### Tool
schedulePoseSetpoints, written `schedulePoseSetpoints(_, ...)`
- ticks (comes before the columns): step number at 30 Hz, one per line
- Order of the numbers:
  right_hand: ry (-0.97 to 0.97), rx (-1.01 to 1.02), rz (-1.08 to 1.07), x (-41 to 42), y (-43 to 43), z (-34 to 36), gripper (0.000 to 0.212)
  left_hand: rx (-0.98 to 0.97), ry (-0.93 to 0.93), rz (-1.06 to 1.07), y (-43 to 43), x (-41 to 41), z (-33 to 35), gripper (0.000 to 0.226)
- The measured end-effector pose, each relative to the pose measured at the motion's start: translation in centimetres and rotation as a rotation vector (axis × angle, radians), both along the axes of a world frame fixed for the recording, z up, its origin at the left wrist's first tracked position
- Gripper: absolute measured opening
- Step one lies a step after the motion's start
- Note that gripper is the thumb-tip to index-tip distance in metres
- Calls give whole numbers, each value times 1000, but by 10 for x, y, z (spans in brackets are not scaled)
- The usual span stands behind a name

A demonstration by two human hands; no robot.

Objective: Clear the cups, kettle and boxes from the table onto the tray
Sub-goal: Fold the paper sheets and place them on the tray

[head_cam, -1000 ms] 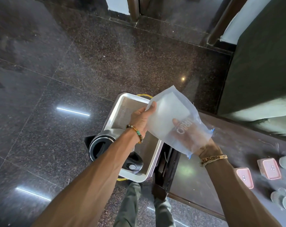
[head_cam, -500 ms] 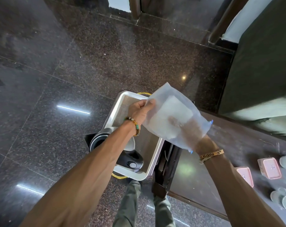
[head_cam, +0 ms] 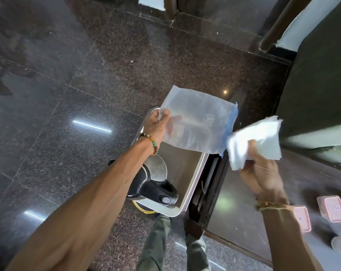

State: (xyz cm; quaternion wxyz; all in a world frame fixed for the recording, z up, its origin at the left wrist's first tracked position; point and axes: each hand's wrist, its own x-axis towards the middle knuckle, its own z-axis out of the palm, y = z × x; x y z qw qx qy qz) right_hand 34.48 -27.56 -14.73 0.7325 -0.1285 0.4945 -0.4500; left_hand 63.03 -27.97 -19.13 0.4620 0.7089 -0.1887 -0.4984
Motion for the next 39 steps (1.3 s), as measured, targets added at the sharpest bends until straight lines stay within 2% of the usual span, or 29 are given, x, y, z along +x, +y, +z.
schedulePoseSetpoints(5,133,-12,223,46,2,-13,30,129,-232,-146,1,18,-10,51)
schedulePoseSetpoints(8,245,53,263,72,4,-34,10,303,-346,-287,-2,36,-19,34)
schedulePoseSetpoints(10,382,109,319,90,4,-51,7,462,-473,-472,-5,50,-21,31)
schedulePoseSetpoints(13,467,167,364,109,5,-77,14,628,-638,-667,-7,65,-22,42)
schedulePoseSetpoints(16,551,217,375,120,6,-98,11,736,-759,-804,-4,70,-26,56)
schedulePoseSetpoints(19,676,226,379,120,11,-109,16,764,-890,-865,1,69,-33,68)
schedulePoseSetpoints(21,872,185,404,114,14,-107,27,790,-981,-894,0,67,-35,68)
schedulePoseSetpoints(24,1129,50,343,107,18,-90,33,817,-996,-936,-2,66,-40,53)
schedulePoseSetpoints(26,1078,-66,252,108,16,-79,29,769,-1029,-940,-4,66,-39,41)
schedulePoseSetpoints(27,972,-110,234,110,13,-74,21,728,-1040,-940,-7,66,-38,39)
schedulePoseSetpoints(28,810,-136,237,114,10,-71,17,669,-1007,-945,-10,67,-38,39)
schedulePoseSetpoints(29,594,-122,238,118,3,-70,24,601,-886,-950,-13,66,-37,37)
schedulePoseSetpoints(31,120,18,205,129,-12,-75,32,476,-436,-880,-18,60,-37,22)
schedulePoseSetpoints(32,-7,85,190,134,-17,-80,30,433,-207,-790,-21,54,-39,10)
schedulePoseSetpoints(33,-31,137,188,139,-22,-87,26,398,-90,-685,-24,50,-44,6)
schedulePoseSetpoints(35,57,230,194,145,-28,-102,20,381,-85,-594,-26,45,-56,12)
schedulePoseSetpoints(37,150,279,210,146,-31,-115,16,436,-151,-672,-25,48,-68,9)
schedulePoseSetpoints(39,180,309,218,146,-32,-122,14,541,-75,-749,-20,55,-74,9)
